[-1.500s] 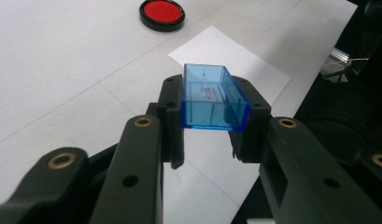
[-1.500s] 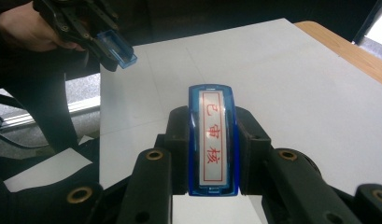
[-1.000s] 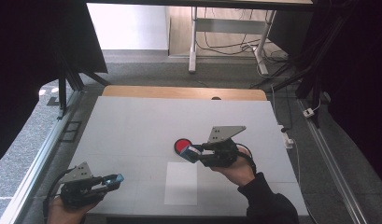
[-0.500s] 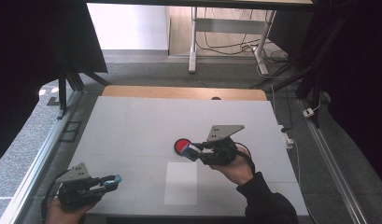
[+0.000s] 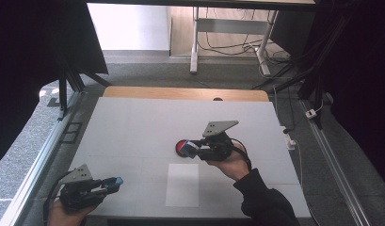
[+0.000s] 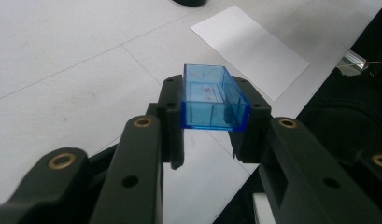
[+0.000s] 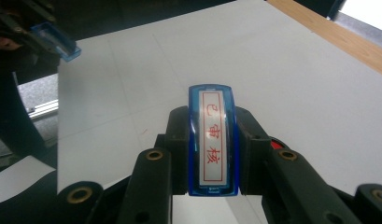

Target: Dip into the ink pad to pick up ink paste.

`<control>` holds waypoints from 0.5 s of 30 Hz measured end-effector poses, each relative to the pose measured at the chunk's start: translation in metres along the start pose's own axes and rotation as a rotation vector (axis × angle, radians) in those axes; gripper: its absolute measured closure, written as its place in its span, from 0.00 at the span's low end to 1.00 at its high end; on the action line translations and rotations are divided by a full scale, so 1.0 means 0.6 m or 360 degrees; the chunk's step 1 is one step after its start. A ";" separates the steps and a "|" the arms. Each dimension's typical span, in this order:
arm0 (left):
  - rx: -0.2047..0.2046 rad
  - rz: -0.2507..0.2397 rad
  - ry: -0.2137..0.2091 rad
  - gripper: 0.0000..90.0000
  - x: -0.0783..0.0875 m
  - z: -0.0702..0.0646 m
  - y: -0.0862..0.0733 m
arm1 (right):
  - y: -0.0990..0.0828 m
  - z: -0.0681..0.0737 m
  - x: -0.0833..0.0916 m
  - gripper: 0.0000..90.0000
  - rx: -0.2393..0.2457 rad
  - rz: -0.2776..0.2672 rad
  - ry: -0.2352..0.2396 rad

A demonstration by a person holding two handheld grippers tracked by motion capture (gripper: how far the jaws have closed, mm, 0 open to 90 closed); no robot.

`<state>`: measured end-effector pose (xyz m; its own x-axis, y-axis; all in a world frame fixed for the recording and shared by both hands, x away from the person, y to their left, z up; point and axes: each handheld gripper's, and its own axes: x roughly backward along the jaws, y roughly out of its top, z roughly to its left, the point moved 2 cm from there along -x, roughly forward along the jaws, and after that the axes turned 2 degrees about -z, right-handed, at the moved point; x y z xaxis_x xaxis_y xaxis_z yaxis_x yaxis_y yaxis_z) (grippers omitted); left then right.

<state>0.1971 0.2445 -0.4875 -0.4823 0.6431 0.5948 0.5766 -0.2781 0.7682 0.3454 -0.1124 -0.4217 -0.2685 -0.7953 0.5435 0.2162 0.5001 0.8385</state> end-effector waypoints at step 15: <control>-0.0017 0.0014 0.0008 0.76 -0.001 -0.002 0.000 | 0.005 -0.035 -0.047 0.78 -0.0042 0.0073 -0.0112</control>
<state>0.1969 0.2432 -0.4876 -0.4805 0.6373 0.6025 0.5737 -0.2912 0.7655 0.3732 -0.0956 -0.4351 -0.3229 -0.7451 0.5836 0.2541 0.5257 0.8118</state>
